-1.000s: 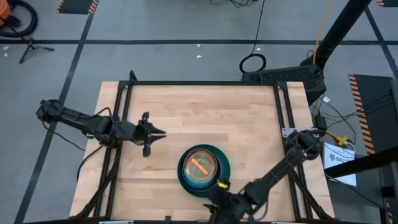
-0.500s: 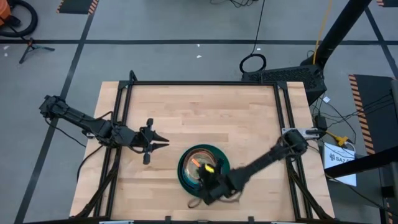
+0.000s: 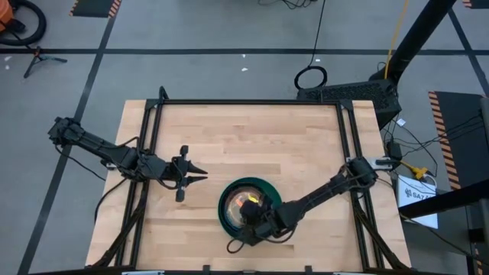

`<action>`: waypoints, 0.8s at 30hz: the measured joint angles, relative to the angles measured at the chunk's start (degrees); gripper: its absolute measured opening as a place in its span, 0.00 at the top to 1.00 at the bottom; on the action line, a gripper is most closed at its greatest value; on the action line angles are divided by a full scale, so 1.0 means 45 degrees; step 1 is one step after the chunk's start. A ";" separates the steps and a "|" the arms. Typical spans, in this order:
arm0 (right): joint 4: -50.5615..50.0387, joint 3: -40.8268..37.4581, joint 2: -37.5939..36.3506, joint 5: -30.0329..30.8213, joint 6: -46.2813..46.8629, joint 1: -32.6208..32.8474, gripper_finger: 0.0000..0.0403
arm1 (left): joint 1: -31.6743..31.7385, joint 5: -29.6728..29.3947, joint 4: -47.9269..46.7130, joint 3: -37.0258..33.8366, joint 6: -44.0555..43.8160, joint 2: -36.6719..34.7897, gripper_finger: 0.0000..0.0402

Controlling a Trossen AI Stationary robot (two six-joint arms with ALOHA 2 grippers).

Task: Stack plastic plates
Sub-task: Stack the orange plate on top of the blue plate, then adjust the stacked plates

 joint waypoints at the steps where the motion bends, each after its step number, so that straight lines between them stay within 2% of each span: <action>1: 0.0097 0.0000 0.0000 -0.0222 0.0034 0.0064 0.99 | 0.0000 0.0000 0.0001 0.0000 0.0078 0.0000 0.82; 12: -0.0076 0.0000 -0.1020 -0.0869 0.0391 0.0870 1.00 | 0.0000 -0.0004 0.0050 0.0000 0.0156 -0.0005 0.82; 20: 0.0484 0.0015 -0.1178 -0.3387 0.1115 0.2111 1.00 | 0.0000 -0.0005 0.0045 0.0000 0.0165 -0.0005 0.82; 24: 0.0222 0.0015 -0.0588 -0.2895 0.1621 0.2696 1.00 | 0.0000 -0.0005 0.0113 0.0000 0.0165 -0.0005 0.82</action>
